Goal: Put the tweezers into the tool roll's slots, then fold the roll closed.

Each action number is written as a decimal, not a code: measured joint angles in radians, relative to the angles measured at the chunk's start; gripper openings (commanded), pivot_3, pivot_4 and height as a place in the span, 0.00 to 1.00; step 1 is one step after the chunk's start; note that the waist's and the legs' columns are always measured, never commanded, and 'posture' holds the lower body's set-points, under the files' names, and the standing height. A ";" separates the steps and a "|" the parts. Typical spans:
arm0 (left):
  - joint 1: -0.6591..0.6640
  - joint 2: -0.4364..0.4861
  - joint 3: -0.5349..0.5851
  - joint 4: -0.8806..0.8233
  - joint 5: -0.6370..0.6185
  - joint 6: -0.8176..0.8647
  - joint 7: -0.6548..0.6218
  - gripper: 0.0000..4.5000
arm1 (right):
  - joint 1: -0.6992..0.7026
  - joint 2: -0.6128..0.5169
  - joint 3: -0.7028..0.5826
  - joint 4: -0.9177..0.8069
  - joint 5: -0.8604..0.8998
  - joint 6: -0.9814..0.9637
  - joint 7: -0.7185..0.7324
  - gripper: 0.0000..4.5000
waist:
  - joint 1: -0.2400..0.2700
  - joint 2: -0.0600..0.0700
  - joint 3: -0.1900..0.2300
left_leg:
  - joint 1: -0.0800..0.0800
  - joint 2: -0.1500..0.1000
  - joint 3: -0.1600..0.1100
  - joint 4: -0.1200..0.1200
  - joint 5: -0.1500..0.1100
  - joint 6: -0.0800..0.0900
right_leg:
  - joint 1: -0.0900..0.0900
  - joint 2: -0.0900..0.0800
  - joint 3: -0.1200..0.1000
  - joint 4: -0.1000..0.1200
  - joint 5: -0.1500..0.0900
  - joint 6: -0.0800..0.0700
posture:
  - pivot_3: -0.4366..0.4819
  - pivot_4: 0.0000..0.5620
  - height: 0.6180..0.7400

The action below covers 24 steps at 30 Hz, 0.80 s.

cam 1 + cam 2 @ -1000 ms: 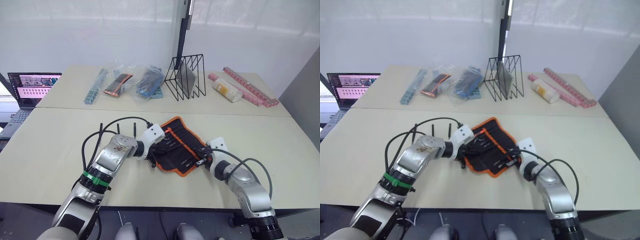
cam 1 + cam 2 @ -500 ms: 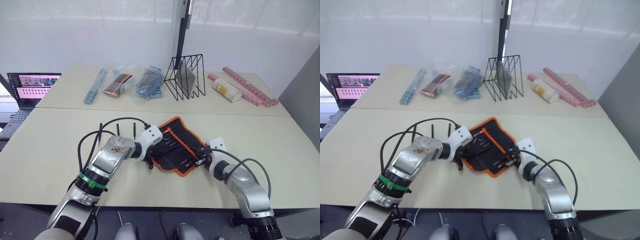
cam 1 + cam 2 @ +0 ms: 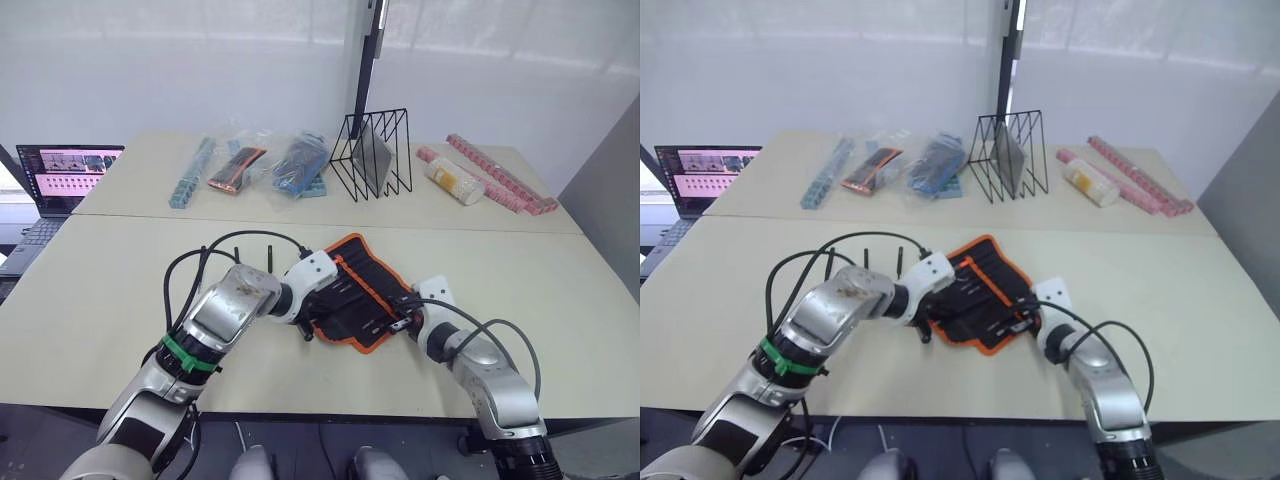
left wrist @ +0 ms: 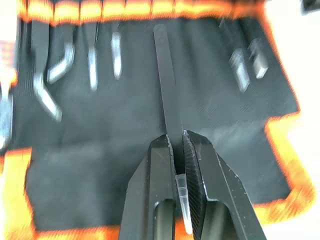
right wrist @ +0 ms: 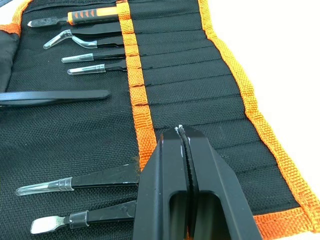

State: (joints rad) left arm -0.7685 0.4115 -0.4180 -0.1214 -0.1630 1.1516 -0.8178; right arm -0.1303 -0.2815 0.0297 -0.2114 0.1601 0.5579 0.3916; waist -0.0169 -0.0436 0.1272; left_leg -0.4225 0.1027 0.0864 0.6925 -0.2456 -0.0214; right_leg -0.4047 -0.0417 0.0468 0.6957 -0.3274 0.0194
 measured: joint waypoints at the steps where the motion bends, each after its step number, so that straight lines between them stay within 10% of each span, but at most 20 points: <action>1: -0.021 -0.003 0.000 0.001 -0.001 0.013 0.006 0.00 | 0.001 0.002 0.001 -0.004 0.000 0.000 -0.001 0.00 | -0.001 0.000 0.000 | 0.000 0.000 0.000 0.000 0.000 0.000 | 0.000 0.000 0.000 0.000 0.000 0.000 | 0.48 0.27 0.57; 24: -0.144 0.036 -0.129 0.101 -0.032 0.133 0.032 0.00 | 0.019 0.028 0.001 -0.015 0.000 0.000 -0.029 0.00 | 0.000 0.000 0.000 | 0.000 0.000 -0.001 -0.001 0.000 0.000 | 0.000 0.001 0.000 0.000 0.000 -0.001 | 0.48 0.27 0.57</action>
State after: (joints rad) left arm -0.9124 0.4476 -0.5473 -0.0201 -0.1954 1.2842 -0.7858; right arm -0.1115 -0.2533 0.0310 -0.2263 0.1601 0.5581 0.3624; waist -0.0174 -0.0432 0.1273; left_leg -0.4224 0.1027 0.0858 0.6920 -0.2455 -0.0214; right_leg -0.4049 -0.0410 0.0470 0.6962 -0.3279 0.0186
